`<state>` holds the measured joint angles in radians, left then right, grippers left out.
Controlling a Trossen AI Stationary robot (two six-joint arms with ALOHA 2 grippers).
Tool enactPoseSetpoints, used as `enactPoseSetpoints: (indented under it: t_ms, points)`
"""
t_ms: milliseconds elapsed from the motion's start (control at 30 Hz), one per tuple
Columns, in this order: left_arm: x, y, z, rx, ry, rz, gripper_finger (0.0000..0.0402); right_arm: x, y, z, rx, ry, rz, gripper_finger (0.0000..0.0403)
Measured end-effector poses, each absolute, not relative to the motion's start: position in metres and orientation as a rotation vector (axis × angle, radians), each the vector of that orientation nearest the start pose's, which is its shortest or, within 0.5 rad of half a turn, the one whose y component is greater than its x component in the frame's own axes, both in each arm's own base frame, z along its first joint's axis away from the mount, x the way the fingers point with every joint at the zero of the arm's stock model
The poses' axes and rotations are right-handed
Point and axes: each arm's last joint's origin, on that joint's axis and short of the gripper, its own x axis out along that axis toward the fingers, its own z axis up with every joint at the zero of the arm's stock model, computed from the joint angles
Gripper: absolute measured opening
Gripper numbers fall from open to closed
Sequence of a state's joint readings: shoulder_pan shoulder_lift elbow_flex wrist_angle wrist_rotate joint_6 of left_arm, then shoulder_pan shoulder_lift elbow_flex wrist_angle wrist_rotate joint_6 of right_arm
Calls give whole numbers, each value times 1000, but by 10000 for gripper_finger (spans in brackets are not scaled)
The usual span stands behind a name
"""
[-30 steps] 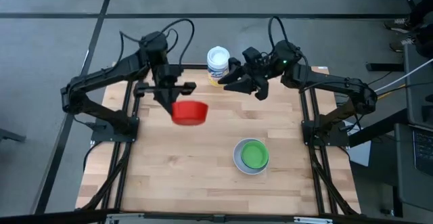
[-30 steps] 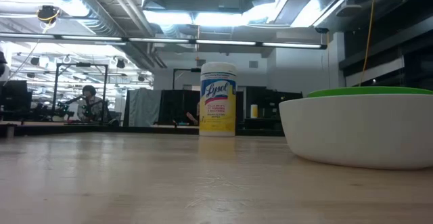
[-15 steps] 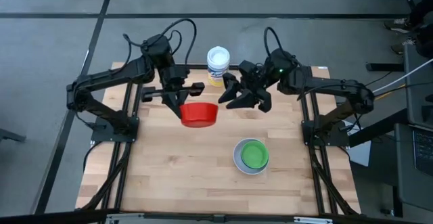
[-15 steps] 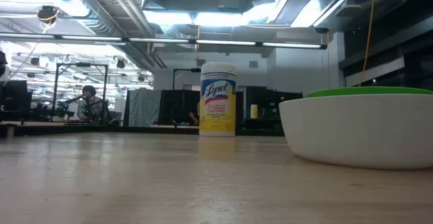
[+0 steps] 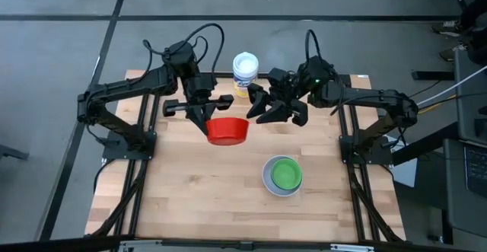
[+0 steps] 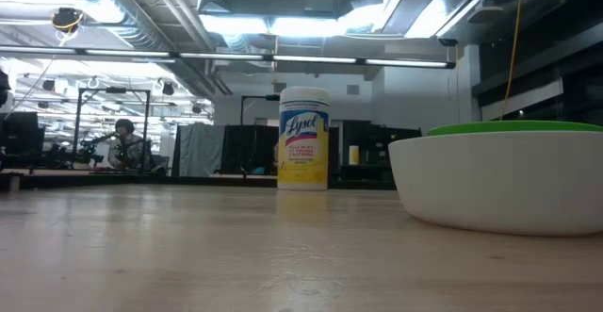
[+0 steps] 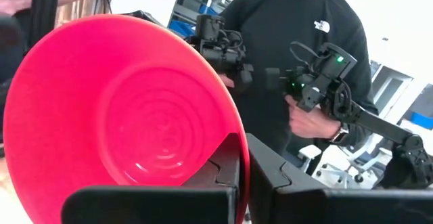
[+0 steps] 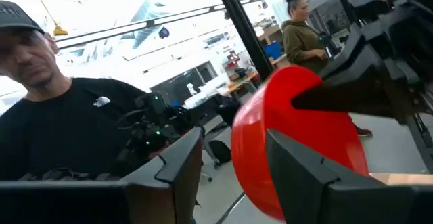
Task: Nest bowls inside each other
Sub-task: Stack the red bowl on top of the stacked bowls
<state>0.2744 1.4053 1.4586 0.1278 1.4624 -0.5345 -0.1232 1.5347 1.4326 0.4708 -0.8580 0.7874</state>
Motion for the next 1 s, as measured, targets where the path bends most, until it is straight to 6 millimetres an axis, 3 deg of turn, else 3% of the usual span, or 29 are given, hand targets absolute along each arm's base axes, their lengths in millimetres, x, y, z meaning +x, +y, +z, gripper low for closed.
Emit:
enactPoseSetpoints:
  t_ms: [233, 533, 767, 833, 933, 1000]
  points:
    - [285, 51, 450, -318, 191, -1182, 2, 343, -15, 432, 584, -8, 826, 170]
    - [286, 49, 450, -317, 188, -1183, 2, 363, -17, 415, 641, 54, 827, 161]
    - [285, 52, 450, -305, 187, -1193, 2, 378, -9, 437, 577, 30, 926, 144]
    - [283, 51, 451, -290, 179, -1202, 2, 380, -9, 439, 550, 36, 951, 122]
    - [282, 48, 457, -281, 170, -1205, 6, 380, -10, 438, 495, 27, 972, 43]
    - [281, 48, 460, -280, 164, -1195, 15, 380, -9, 439, 483, 26, 988, 15]
